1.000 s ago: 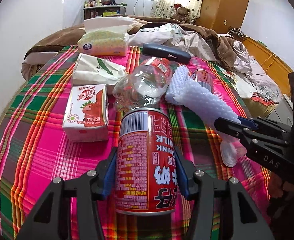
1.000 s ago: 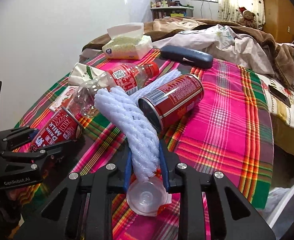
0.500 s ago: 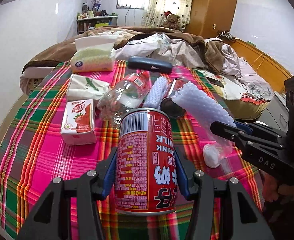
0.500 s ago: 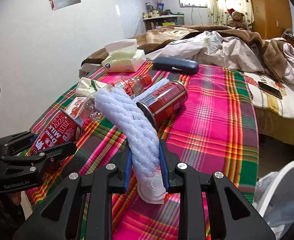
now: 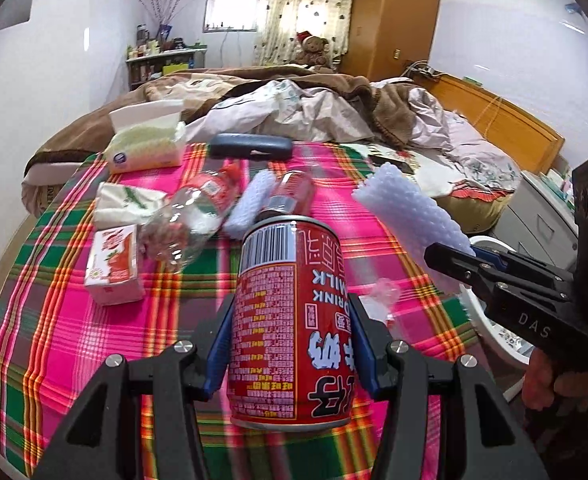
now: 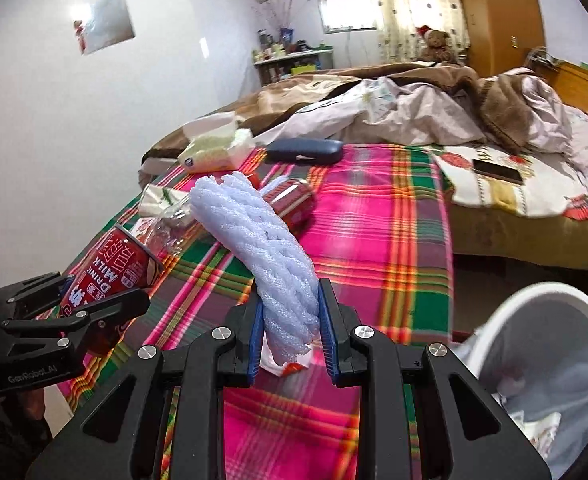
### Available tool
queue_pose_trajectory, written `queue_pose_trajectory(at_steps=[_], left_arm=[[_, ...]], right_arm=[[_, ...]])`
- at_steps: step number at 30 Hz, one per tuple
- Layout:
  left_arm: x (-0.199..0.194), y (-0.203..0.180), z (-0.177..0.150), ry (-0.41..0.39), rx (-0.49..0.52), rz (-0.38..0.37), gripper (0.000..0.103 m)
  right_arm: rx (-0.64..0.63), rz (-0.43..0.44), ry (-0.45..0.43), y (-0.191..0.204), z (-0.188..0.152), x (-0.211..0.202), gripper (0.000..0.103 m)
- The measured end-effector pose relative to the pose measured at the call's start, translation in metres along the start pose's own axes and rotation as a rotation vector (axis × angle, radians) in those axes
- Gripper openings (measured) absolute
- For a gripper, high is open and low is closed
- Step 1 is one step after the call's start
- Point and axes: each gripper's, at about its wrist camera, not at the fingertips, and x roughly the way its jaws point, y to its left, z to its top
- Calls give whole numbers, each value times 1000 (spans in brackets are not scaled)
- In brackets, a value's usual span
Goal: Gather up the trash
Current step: 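Carry the milk can and foam net over the white bin and open both tools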
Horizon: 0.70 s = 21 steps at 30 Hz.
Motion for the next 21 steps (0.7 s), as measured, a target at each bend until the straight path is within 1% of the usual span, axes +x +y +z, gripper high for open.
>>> queue_pose_trajectory(at_steps=[6,18,21], left_arm=[[0,-30,4,-7,46,-43,54],[7,-107,12,-7,156,-148,54],[10,-124,13,-3,173,-175,54]], right_arm=[[42,-50,-32,-21,-6,-22,25],[177,-189,-94,-71,-25,-65,26],[198,-228,-97,-80,-29,-72,26]])
